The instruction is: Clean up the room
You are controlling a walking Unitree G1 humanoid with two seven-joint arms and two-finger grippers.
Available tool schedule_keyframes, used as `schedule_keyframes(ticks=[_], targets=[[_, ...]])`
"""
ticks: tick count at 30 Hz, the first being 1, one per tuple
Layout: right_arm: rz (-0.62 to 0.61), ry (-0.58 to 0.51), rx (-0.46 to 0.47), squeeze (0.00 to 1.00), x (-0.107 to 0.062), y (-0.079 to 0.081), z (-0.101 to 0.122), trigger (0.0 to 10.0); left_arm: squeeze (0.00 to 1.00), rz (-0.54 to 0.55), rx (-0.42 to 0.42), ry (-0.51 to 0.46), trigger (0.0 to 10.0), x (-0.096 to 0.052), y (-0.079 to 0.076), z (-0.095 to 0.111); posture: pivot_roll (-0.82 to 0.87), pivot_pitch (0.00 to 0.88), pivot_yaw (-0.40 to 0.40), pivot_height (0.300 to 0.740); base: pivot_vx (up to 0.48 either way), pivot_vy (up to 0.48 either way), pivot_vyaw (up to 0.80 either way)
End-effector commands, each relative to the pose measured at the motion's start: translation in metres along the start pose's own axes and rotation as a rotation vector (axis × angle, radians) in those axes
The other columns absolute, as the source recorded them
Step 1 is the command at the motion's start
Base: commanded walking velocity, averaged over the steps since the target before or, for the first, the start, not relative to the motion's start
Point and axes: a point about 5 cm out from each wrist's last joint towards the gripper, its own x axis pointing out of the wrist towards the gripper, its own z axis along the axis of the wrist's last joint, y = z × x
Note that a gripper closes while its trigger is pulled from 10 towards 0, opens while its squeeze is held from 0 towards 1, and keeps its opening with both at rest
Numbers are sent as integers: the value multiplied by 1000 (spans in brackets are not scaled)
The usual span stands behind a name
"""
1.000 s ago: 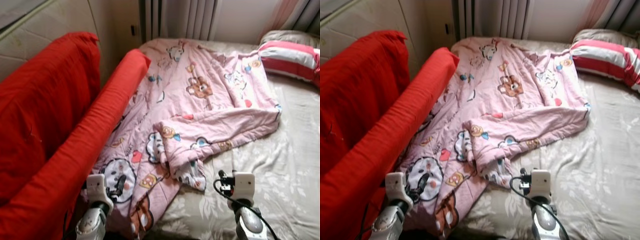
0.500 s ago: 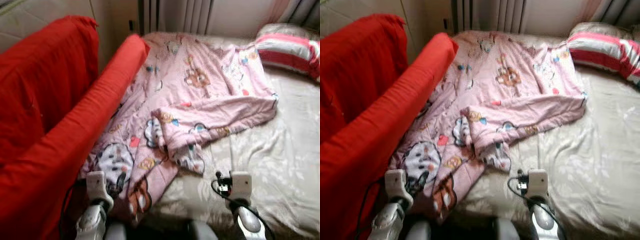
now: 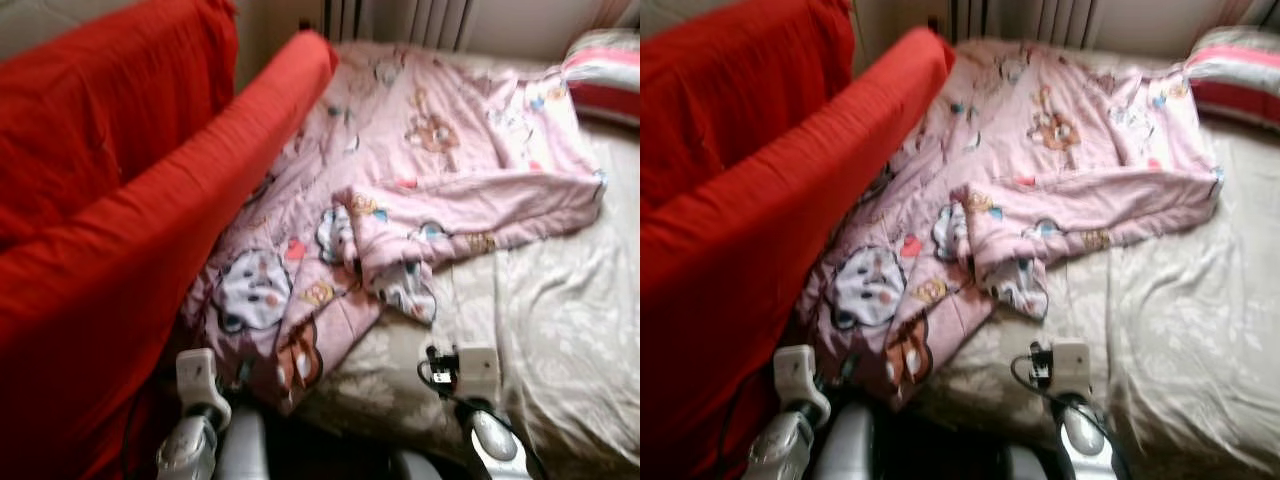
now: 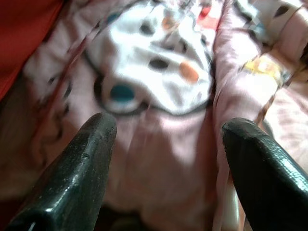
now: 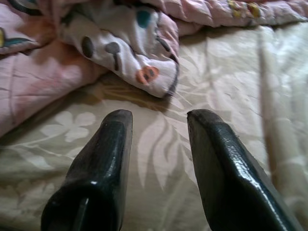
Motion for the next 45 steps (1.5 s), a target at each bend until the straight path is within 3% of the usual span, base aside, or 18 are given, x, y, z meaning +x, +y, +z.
schedule_keyframes(ticks=[1, 13, 45], targets=[[-17, 32, 14, 0, -4, -4, -8, 10000, 0, 6, -8, 18, 10000, -2, 1, -4, -40, 181, -28, 628, 0, 0, 0], [-36, 90, 27, 0, -6, -10, -17, 10000, 0, -5, -4, 21, 10000, 0, 0, -2, -39, 184, -25, 628, 0, 0, 0], [-56, 74, 12, 0, 2, -7, -8, 10000, 0, -11, -2, 19, 10000, 1, 0, 0, -44, 170, -17, 628, 295, 0, 0]])
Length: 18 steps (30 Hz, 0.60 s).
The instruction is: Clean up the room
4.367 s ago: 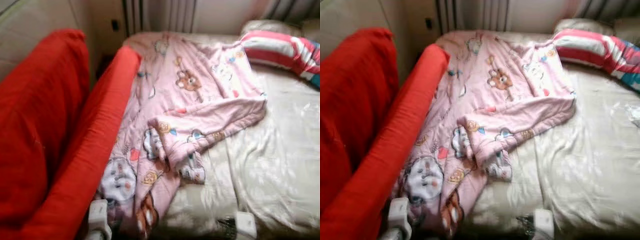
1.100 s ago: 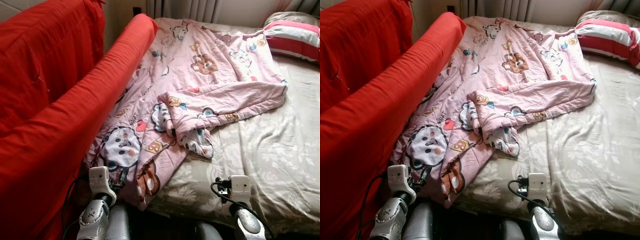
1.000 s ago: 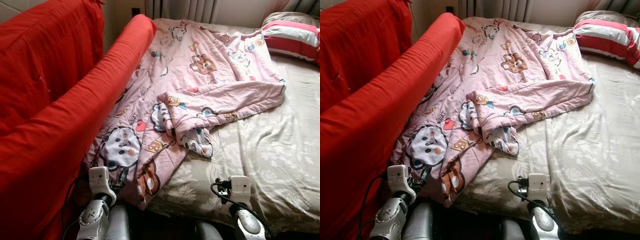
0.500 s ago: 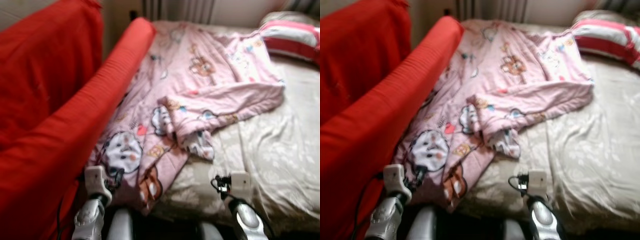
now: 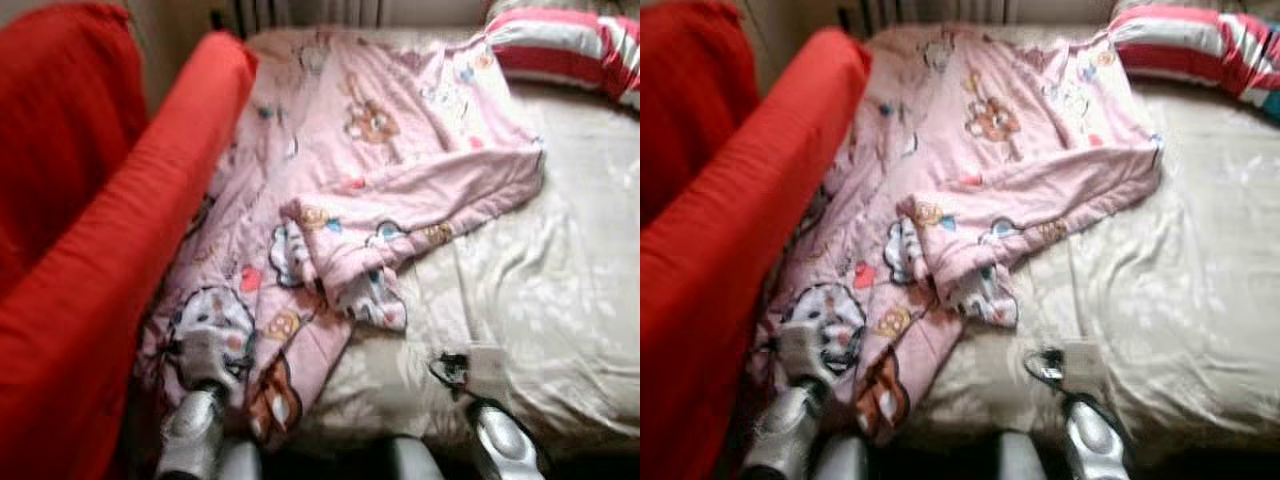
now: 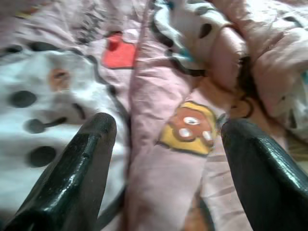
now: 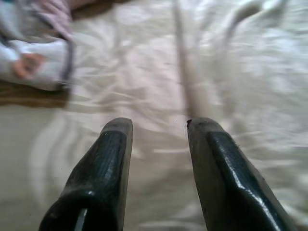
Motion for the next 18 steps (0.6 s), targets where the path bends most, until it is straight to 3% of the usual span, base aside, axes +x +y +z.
schedule_keyframes(ticks=[1, 5, 10, 18], targets=[[38, -17, -10, 0, 3, 13, 5, 10000, 0, 49, 2, 35, 10000, -8, 16, -7, -45, 170, -17, 628, 0, 0, 0], [48, -25, -34, 0, 6, 15, 10, 10000, 0, 48, 1, 30, 10000, -7, 15, -6, -44, 172, -16, 628, 0, 0, 0], [54, -59, -23, 0, 12, 16, 22, 10000, 0, 34, -2, 14, 10000, -5, 12, -2, -36, 182, -17, 628, 0, 0, 670], [63, -83, 1, 0, 20, 20, 37, 10000, 0, 19, -5, -18, 10000, 2, 7, 7, -23, 220, -18, 613, 0, 0, 0]])
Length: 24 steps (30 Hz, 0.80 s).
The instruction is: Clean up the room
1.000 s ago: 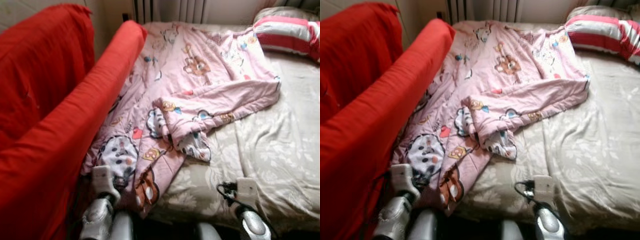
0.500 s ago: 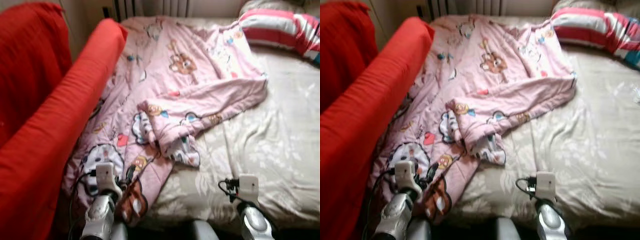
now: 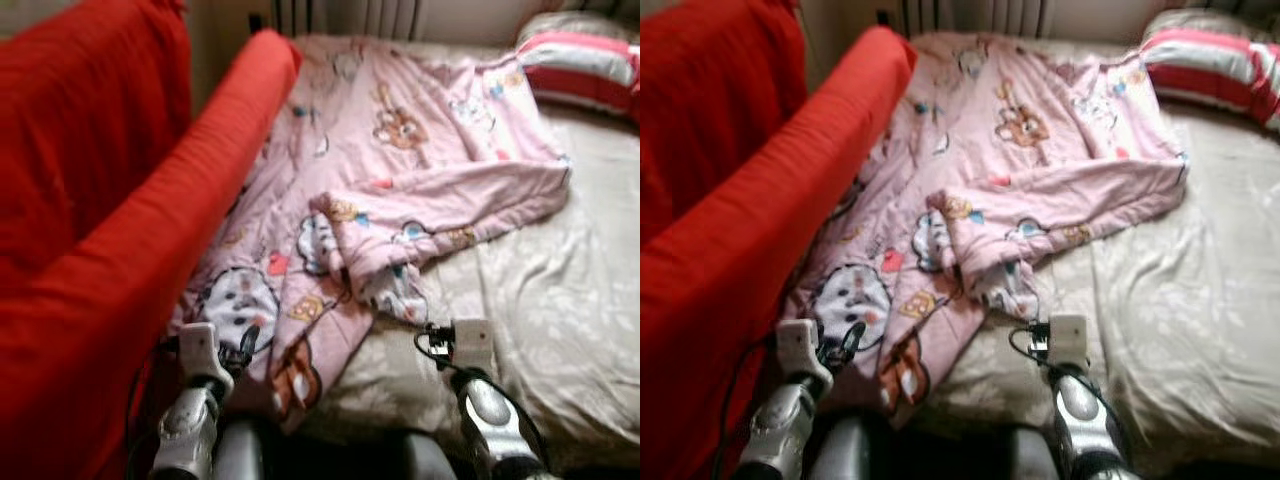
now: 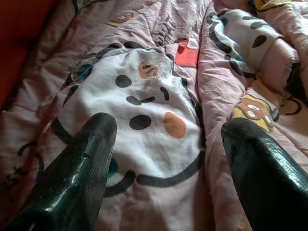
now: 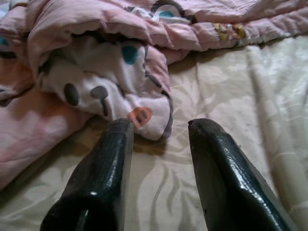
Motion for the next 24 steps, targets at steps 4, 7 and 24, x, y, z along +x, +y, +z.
schedule_keyframes(ticks=[4, 7, 24], targets=[[-18, 1, -7, 0, -1, -5, -1, 10000, 0, -7, -20, -6, 10000, 1, -4, 2, -16, 242, -17, 608, 0, 0, 0], [-8, -6, -16, 0, 3, -2, 5, 10000, 0, -8, -20, -27, 10000, 1, -3, 6, -6, 266, -18, 608, 0, 0, 0], [-77, 8, -55, 0, 24, -5, 36, 10000, 0, -31, -21, -130, 10000, 3, -12, 36, 50, 394, -8, 608, 0, 0, 0]])
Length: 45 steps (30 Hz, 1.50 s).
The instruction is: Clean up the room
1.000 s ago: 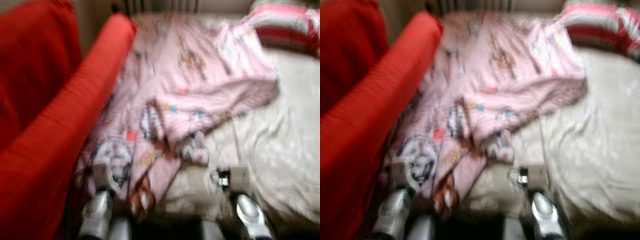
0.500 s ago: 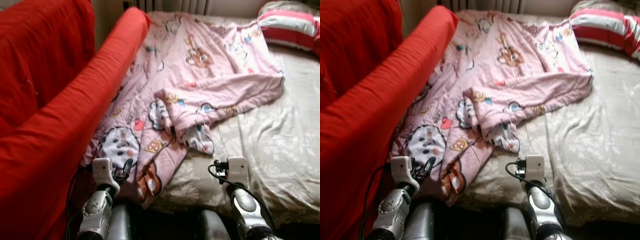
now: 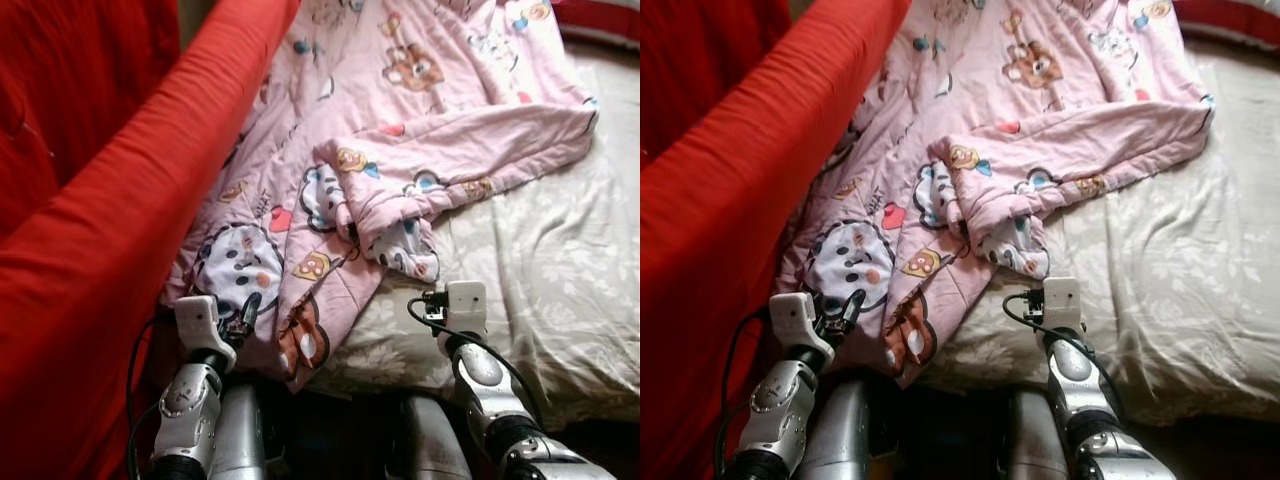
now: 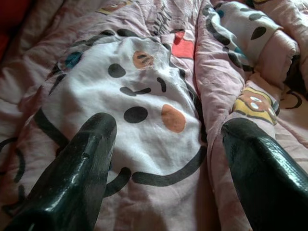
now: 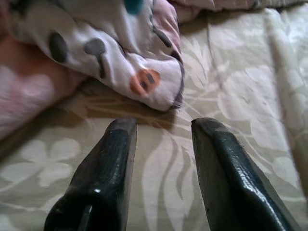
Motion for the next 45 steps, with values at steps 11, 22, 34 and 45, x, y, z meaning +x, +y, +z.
schedule_keyframes(ticks=[11, 22, 34, 45], targets=[[-71, 74, 43, 0, 6, -15, 4, 10000, 0, 29, -7, 25, 10000, -35, 2, 3, 98, 485, 0, 608, 0, 0, 0], [-48, 17, -95, 1000, 20, -17, 38, 10000, 0, 56, 8, 37, 10000, -63, 3, 19, 132, 547, 6, 608, 0, 0, 0], [-62, 3, -162, 1000, 24, -20, 51, 10000, 0, 58, 17, 49, 10000, -78, -2, 35, 145, 595, 12, 608, 0, 0, 0], [-140, 58, 19, 0, 23, -29, 45, 10000, 0, 70, 20, 64, 10000, -88, -5, 46, 170, 632, 19, 608, 0, 0, 0]])
